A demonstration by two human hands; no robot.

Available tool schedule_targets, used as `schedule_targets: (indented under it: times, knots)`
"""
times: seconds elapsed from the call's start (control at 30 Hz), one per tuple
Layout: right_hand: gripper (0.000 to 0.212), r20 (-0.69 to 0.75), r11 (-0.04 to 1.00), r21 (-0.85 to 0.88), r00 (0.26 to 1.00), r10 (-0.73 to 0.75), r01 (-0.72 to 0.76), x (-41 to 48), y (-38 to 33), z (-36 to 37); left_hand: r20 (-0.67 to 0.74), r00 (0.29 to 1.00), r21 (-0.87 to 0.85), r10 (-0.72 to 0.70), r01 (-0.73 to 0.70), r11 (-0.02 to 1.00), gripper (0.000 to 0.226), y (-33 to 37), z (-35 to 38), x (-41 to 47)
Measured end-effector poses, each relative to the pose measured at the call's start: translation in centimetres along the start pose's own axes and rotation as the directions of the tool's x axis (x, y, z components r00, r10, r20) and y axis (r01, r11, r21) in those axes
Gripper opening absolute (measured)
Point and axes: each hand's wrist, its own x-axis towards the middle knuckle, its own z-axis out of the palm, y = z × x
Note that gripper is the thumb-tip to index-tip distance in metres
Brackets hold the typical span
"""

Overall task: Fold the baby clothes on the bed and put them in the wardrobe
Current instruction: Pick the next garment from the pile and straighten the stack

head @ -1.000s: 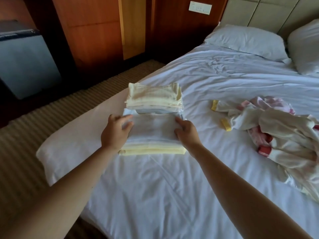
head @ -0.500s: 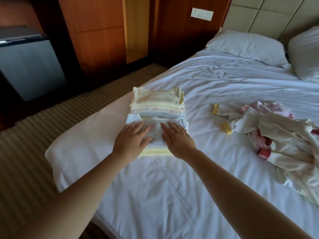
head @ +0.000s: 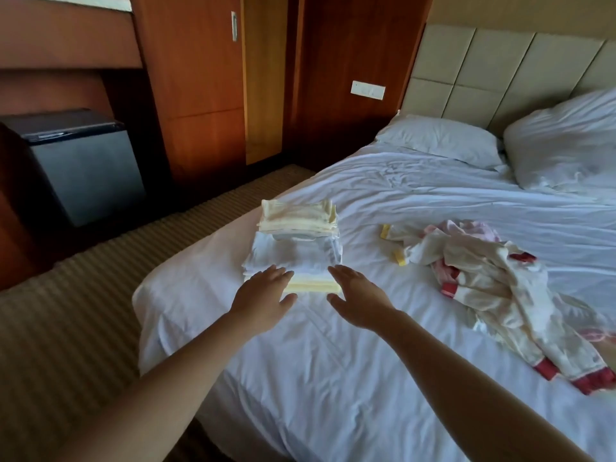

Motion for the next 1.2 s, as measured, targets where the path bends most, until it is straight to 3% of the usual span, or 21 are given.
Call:
schedule_targets:
  times: [0.3, 0.6, 0.87, 1.2]
  knots:
    - [0.066, -0.184, 0.997, 0.036, 0.98, 0.08, -0.075, -11.7, 3.0, -5.7, -0.102, 0.98, -0.029, 0.169, -0.173, 0.985, 0.055, 11.5, -3.9, -4.7]
    - [0.064, -0.237, 0.968, 0.108, 0.94, 0.246, -0.226, -19.8, 14.2, -7.6, -0.062, 0.942, -0.052, 0.329, -0.332, 0.942, 0.057, 23.5, -1.2, -2.5]
    - [0.061, -0.21, 0.908, 0.163, 0.886, 0.413, -0.385, -18.5, 25.2, -7.9, -0.014, 0.914, -0.1, 0.406, -0.406, 0.909, 0.052, 30.3, 2.9, 5.2]
    - [0.071, -0.12, 0.845, 0.174, 0.841, 0.527, -0.505, -12.3, 36.2, -4.9, 0.018, 0.915, -0.276, 0.403, -0.382, 0.882, 0.046, 34.4, 13.0, 13.9]
